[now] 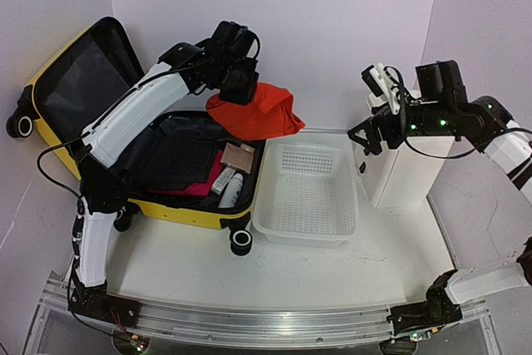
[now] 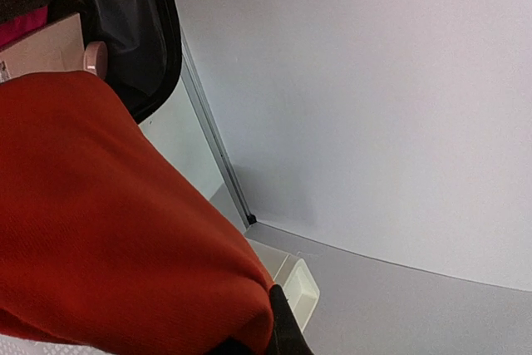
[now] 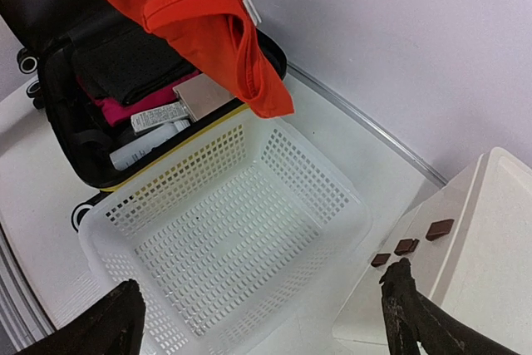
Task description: Open, take out, and arrange the luggage
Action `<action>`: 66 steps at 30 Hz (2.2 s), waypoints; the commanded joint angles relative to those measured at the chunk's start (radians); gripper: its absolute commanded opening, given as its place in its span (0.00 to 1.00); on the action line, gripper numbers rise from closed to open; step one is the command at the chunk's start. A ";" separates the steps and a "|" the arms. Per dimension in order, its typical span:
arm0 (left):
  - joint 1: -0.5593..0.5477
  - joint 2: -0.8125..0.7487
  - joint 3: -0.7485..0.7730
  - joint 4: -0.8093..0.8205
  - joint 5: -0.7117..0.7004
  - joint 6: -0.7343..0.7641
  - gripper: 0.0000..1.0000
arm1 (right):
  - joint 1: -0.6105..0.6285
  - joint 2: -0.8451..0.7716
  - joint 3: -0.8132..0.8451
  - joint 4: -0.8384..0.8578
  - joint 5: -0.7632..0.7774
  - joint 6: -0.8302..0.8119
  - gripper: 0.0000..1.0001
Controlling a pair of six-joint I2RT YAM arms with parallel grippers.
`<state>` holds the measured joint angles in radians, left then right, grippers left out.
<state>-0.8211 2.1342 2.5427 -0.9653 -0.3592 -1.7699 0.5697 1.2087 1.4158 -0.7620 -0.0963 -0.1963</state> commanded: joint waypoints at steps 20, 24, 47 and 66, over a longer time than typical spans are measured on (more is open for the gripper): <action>-0.102 0.138 0.147 0.320 -0.116 0.014 0.00 | -0.004 -0.128 -0.113 -0.015 -0.069 -0.004 0.98; -0.102 0.090 0.074 0.321 -0.091 0.007 0.00 | -0.019 0.042 -0.033 0.035 -0.092 -0.082 0.98; -0.090 0.042 0.014 0.339 0.085 -0.029 0.00 | -0.199 0.568 0.221 0.367 -0.522 -0.316 0.96; -0.090 -0.017 -0.100 0.364 0.144 -0.022 0.00 | -0.244 0.712 0.249 0.392 -0.512 -0.466 0.41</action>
<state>-0.9154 2.2261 2.4531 -0.6930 -0.2523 -1.7893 0.3538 1.8957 1.6279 -0.4129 -0.5674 -0.6006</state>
